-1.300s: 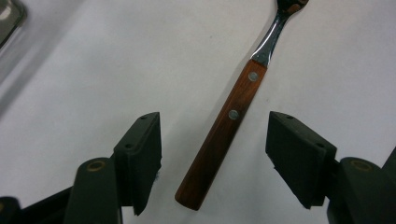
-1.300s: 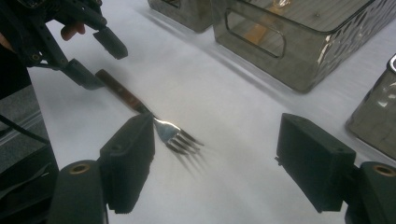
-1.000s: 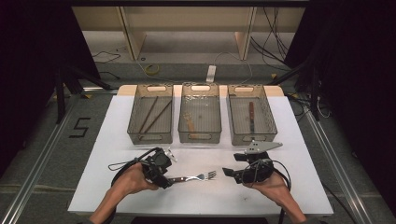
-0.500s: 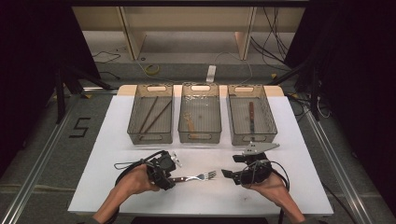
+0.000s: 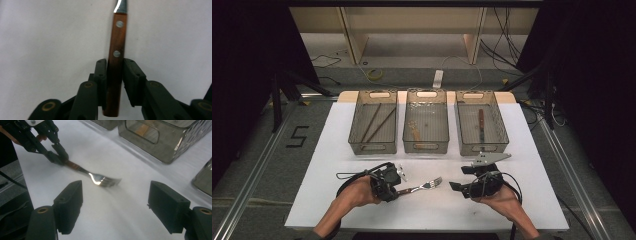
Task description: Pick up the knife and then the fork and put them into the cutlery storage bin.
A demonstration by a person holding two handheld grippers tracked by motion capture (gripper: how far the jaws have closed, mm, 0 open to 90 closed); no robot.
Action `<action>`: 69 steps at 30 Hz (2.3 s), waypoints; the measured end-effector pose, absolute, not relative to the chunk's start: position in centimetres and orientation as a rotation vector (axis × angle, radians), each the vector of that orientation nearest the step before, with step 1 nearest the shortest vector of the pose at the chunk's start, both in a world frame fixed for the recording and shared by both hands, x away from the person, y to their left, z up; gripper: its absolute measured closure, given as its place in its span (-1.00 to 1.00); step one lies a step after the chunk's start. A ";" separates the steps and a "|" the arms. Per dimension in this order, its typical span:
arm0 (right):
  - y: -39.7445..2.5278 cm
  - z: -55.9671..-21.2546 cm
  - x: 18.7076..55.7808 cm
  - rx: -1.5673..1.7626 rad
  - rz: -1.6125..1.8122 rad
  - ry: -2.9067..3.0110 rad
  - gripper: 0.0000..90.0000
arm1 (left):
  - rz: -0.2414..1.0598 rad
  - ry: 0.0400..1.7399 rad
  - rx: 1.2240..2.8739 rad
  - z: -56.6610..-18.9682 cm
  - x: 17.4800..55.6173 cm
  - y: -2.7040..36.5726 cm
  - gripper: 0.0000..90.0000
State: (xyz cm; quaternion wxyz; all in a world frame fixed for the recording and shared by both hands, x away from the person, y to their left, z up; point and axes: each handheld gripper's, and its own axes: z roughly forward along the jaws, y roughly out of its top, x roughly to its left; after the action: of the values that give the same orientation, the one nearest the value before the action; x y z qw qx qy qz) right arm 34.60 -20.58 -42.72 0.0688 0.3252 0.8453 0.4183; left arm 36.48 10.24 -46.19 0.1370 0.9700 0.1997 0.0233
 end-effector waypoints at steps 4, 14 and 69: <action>-20.6 -42.8 34.6 0.979 1.255 2.548 -0.36 | 0.081 0.547 2.809 -46.2 36.4 10.3 0.66; -20.3 -42.5 34.3 0.956 1.290 2.556 -0.35 | 0.103 0.599 2.756 -45.7 36.2 10.2 0.68; -11.8 -44.6 29.2 0.142 0.885 2.511 0.14 | -0.177 0.475 2.696 -40.9 34.2 5.1 0.67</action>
State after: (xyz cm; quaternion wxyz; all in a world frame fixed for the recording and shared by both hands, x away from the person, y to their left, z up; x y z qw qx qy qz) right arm 29.15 -11.76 -44.57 0.2353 0.0518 0.9154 0.3225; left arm 34.19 5.09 -40.92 0.1977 0.9634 0.1698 -0.0634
